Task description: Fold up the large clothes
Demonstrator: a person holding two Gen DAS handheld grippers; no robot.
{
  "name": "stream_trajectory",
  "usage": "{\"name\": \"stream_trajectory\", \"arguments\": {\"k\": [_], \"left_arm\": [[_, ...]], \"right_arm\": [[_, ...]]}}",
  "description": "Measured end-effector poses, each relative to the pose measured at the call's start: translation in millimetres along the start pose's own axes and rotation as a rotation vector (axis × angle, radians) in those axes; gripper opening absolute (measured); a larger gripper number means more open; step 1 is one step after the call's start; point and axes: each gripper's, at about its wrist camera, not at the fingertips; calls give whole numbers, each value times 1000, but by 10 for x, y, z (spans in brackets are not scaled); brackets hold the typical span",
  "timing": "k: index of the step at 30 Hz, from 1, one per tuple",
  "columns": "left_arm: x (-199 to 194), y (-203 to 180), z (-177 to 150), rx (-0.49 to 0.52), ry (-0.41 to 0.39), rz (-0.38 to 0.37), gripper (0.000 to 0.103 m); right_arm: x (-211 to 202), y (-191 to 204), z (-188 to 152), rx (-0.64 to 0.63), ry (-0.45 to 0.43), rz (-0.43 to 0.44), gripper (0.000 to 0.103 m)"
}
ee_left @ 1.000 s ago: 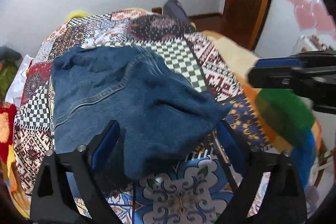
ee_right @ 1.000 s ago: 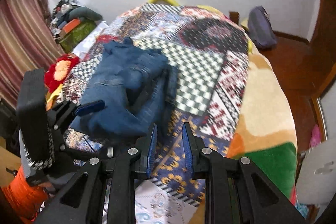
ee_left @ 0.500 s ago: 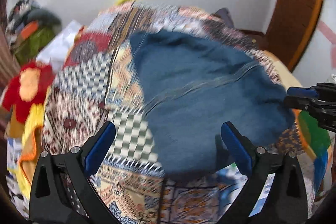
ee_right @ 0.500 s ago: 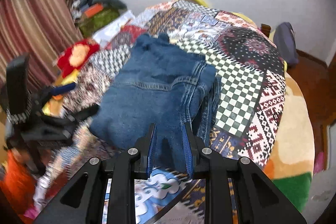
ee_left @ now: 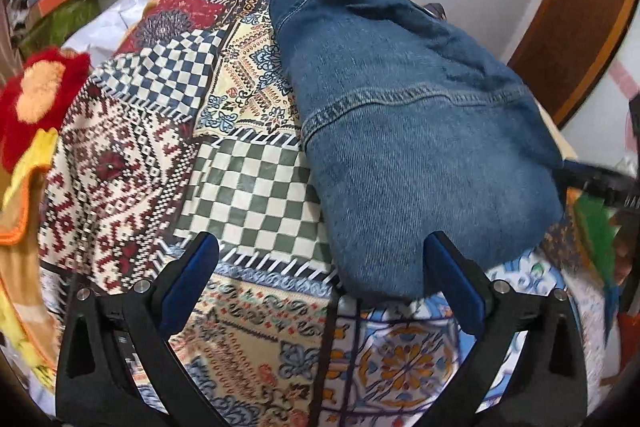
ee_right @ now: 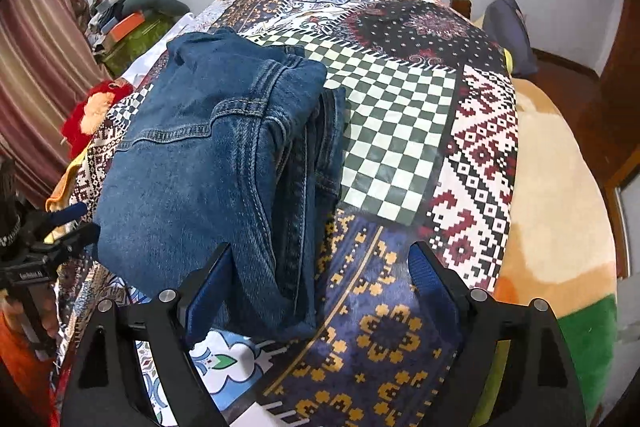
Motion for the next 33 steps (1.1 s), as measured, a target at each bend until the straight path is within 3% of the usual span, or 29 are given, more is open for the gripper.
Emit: {"name": "stream_trajectory", "arguments": {"k": [5, 8, 12, 17, 21, 25, 27, 33], "left_arm": [[-101, 112, 92, 70, -39, 150, 103], [-97, 274, 249, 43, -52, 180, 103], [-31, 431, 535, -22, -69, 125, 103], [164, 392, 993, -61, -96, -26, 103], [635, 296, 1300, -39, -41, -53, 103], [1064, 223, 1480, -42, 27, -113, 103], [1214, 195, 1568, -16, 23, -109, 103], [1524, 298, 1777, -75, 14, -95, 103]], "right_arm": [[-228, 9, 149, 42, -61, -4, 86], [-332, -22, 299, 84, -94, 25, 86], [-319, 20, 487, 92, -110, 54, 86], [-134, 193, 651, 34, -98, 73, 86], [145, 317, 744, 9, -57, 115, 86], [450, 413, 779, -50, -23, 105, 86], [595, 375, 789, -56, -16, 76, 86], [893, 60, 725, 91, 39, 131, 89]]}}
Point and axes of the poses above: each gripper's, at about its wrist camera, not at the fingertips, and x roughly the way its jaws point, y to its left, z to its top, and after that the axes turned 10 degrees about -y, right-handed
